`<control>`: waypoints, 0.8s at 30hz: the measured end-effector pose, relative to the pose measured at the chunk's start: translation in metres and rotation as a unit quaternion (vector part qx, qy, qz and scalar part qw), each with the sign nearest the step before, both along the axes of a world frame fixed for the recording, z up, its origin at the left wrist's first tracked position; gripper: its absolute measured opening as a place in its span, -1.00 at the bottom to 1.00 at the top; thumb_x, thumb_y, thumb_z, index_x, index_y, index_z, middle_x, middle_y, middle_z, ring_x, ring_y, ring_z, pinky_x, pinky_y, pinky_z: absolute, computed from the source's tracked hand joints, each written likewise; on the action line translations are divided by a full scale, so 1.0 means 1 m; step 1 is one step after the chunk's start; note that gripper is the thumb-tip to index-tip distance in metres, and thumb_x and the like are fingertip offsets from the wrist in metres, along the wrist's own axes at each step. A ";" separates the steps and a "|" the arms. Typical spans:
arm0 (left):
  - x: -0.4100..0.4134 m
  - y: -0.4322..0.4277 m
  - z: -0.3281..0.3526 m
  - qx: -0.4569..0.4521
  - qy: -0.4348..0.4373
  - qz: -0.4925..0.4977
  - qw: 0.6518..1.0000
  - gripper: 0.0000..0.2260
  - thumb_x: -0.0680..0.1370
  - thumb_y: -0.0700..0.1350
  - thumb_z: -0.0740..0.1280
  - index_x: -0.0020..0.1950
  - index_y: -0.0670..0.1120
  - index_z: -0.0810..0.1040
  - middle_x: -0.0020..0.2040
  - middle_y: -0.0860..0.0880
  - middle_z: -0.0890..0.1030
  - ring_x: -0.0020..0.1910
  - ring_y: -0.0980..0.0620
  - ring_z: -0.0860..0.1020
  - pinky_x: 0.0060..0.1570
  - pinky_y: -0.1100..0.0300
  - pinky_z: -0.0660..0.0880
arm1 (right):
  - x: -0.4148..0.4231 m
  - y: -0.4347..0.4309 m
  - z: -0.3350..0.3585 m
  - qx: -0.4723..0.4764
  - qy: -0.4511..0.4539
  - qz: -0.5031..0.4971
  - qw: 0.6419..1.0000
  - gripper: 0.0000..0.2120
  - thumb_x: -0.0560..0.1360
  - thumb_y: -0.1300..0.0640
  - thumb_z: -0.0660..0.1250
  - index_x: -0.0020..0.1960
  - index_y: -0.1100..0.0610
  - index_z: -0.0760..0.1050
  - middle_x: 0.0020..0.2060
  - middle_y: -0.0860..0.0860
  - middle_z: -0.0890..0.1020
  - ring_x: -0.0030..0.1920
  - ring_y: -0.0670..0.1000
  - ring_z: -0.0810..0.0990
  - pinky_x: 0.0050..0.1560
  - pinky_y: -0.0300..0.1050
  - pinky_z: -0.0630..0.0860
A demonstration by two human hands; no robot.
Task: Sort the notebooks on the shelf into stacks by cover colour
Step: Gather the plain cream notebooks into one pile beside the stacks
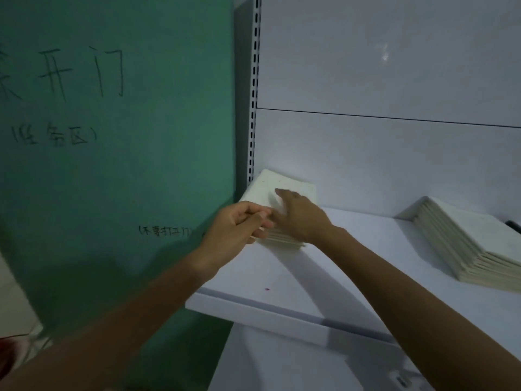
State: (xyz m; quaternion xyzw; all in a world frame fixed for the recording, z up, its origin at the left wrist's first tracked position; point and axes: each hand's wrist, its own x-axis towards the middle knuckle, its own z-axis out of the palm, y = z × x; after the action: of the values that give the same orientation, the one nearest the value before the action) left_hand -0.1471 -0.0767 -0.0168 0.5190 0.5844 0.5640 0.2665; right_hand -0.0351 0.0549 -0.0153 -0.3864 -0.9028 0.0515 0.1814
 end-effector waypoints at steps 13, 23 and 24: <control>-0.056 -0.011 -0.031 0.136 0.088 -0.051 0.986 -0.90 0.53 -0.17 0.36 0.02 -0.03 0.56 -0.12 0.02 0.61 -0.15 0.19 0.56 -0.20 0.37 0.51 | 0.020 -0.058 -0.033 0.161 -0.023 -0.052 0.985 -0.55 0.60 0.14 0.17 0.48 0.02 0.25 0.45 0.05 0.33 0.43 0.09 0.32 0.41 -0.04 0.24; -0.075 -0.010 -0.019 0.235 0.235 -0.082 0.940 -0.44 0.29 0.35 0.38 0.23 0.21 0.44 0.23 0.36 0.42 0.26 0.34 0.35 0.20 0.53 0.25 | 0.041 -0.099 -0.015 0.380 0.091 -0.014 0.920 -0.81 0.50 0.14 0.37 0.10 0.11 0.64 0.01 0.06 0.69 -0.02 0.09 0.68 -0.04 0.02 0.60; -0.074 -0.011 -0.013 0.240 0.230 -0.099 0.938 -0.45 0.28 0.32 0.41 0.22 0.22 0.45 0.23 0.34 0.43 0.26 0.36 0.35 0.20 0.55 0.24 | 0.041 -0.103 -0.003 0.406 0.112 -0.004 0.907 -0.79 0.56 0.09 0.28 0.08 0.14 0.64 -0.01 0.07 0.70 -0.04 0.09 0.69 -0.04 0.03 0.61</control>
State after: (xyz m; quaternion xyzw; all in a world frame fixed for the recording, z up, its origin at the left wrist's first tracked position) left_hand -0.2215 -0.0873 -0.0295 0.7384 0.4224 0.5236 0.0469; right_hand 0.0054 -0.0483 -0.0188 -0.2747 -0.8177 -0.2778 0.4227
